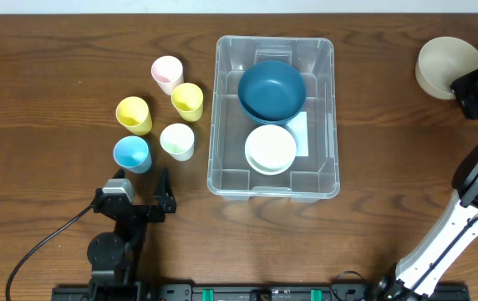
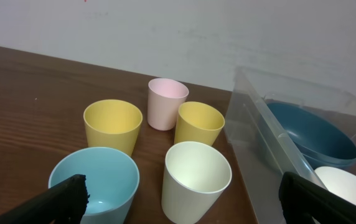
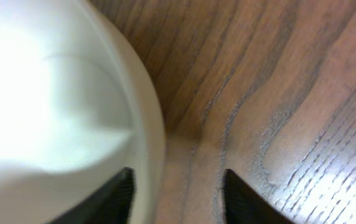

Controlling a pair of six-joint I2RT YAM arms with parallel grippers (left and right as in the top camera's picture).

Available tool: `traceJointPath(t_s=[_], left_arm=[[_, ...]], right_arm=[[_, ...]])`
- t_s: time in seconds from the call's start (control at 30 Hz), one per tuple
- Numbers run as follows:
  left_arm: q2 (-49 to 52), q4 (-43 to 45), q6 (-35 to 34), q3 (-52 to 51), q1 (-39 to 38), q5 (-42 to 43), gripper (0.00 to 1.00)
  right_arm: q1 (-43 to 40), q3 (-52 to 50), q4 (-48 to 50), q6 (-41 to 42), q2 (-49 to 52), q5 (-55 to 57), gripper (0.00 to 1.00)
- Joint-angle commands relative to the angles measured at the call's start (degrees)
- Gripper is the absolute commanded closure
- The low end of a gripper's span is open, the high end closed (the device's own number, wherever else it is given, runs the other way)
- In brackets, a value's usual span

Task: Pack container
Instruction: 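Move the right gripper to the cream bowl and grasp its rim, then carry the cream bowl into the container and stack it on the teal bowls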

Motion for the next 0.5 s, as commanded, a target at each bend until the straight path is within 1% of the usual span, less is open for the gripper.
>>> traceJointPath(t_s=[0.0,0.13,0.2,0.23,0.27,0.33,0.47], left_arm=[[-0.35,-0.81,0.96,-1.7,0.28,-0.2,0.02],[-0.35,-0.81,0.96,-1.7,0.28,-0.2,0.02],[-0.35,-0.81,0.96,-1.7,0.28,-0.2,0.02],[-0.35,-0.81,0.96,-1.7,0.28,-0.2,0.02],[-0.35,-0.81,0.96,-1.7,0.28,-0.2,0.02],[-0.35,-0.81,0.96,-1.7,0.28,-0.2,0.02],[-0.35,-0.81,0.96,-1.7,0.28,-0.2,0.02]], right_arm=[[-0.83,0.28,-0.96,0.2,0.5,0.42,0.64],[-1.18,0.48,-2.23,-0.5,0.0,0.31,0.8],[-1.2,0.5,-2.69,-0.66,-0.76,0.0,0.92],[-1.2,0.5,-2.82,-0.66,-1.27,-0.22,0.97],[-1.2,0.5,-2.91,-0.66,-1.79,-0.63,0.99],[-1.2,0.5,-2.84,-0.83,-3.3,-2.47,0.99],[-1.11,0.61,-0.9,-2.6,-7.8,-9.97,0.99]])
